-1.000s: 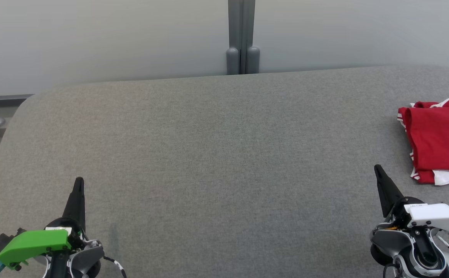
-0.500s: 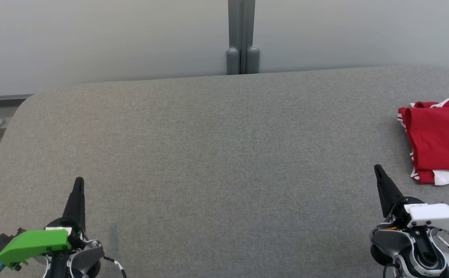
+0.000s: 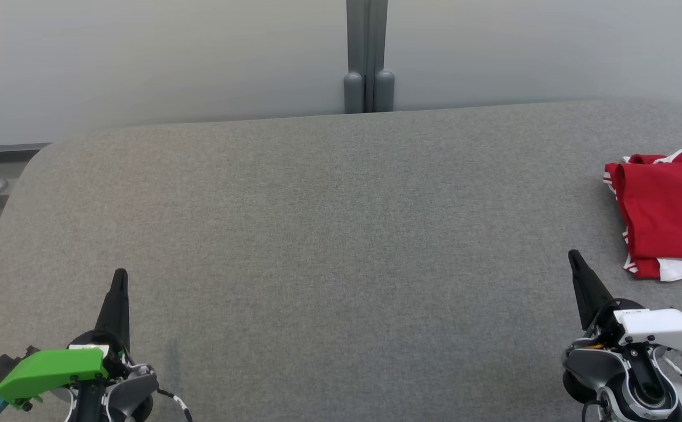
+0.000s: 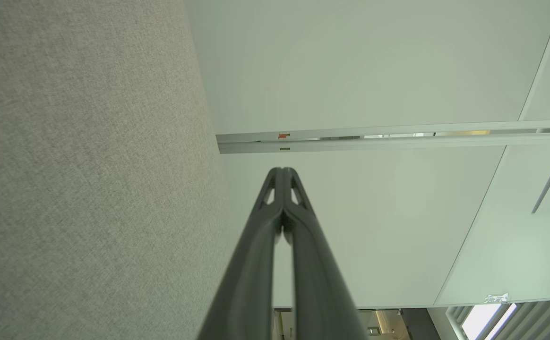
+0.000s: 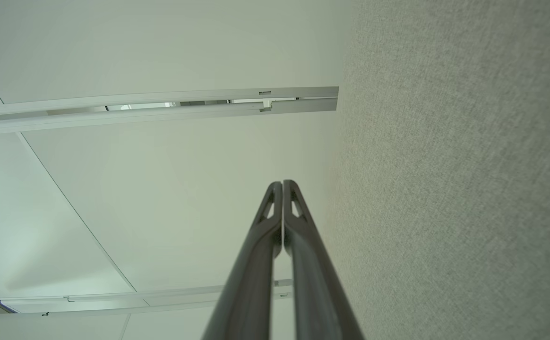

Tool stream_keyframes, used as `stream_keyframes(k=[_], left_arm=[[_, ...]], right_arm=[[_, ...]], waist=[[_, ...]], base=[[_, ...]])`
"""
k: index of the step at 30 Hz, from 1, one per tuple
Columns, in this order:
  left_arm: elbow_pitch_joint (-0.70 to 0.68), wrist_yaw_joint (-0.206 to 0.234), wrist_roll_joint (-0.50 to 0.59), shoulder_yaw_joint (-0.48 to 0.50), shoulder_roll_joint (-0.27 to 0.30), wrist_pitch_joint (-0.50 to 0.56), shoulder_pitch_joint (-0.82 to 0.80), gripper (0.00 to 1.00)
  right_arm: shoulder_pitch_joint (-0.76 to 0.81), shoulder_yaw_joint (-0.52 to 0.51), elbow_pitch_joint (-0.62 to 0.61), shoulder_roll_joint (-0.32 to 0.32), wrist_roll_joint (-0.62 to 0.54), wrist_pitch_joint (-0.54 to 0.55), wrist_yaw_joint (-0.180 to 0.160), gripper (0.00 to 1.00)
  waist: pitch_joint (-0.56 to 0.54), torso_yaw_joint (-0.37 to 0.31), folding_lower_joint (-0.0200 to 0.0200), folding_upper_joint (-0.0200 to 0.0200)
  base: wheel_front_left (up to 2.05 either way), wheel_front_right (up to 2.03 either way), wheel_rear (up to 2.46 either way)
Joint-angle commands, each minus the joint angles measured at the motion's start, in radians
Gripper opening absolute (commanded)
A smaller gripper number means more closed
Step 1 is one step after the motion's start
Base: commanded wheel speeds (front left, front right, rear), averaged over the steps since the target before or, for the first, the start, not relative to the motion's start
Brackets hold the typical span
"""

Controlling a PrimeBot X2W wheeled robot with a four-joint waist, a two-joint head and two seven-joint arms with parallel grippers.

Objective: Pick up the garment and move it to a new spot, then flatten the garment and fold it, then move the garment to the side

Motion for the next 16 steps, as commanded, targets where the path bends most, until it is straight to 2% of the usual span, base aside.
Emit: stream_keyframes(k=[1,16], left_arm=[[-0.002,-0.002,-0.004,0.001,0.001,0.003,-0.01,0.0],[-0.002,-0.002,-0.005,0.001,0.001,0.003,-0.01,0.0]], right_arm=[[-0.006,-0.001,-0.005,-0.004,0.007,0.002,0.0,0.0],[-0.006,-0.001,-0.005,-0.004,0.007,0.002,0.0,0.0]], waist=[[0.0,0.0,0.0,0.0],[0.0,0.0,0.0,0.0]], base=[[0.0,0.0,0.0],[0.0,0.0,0.0]])
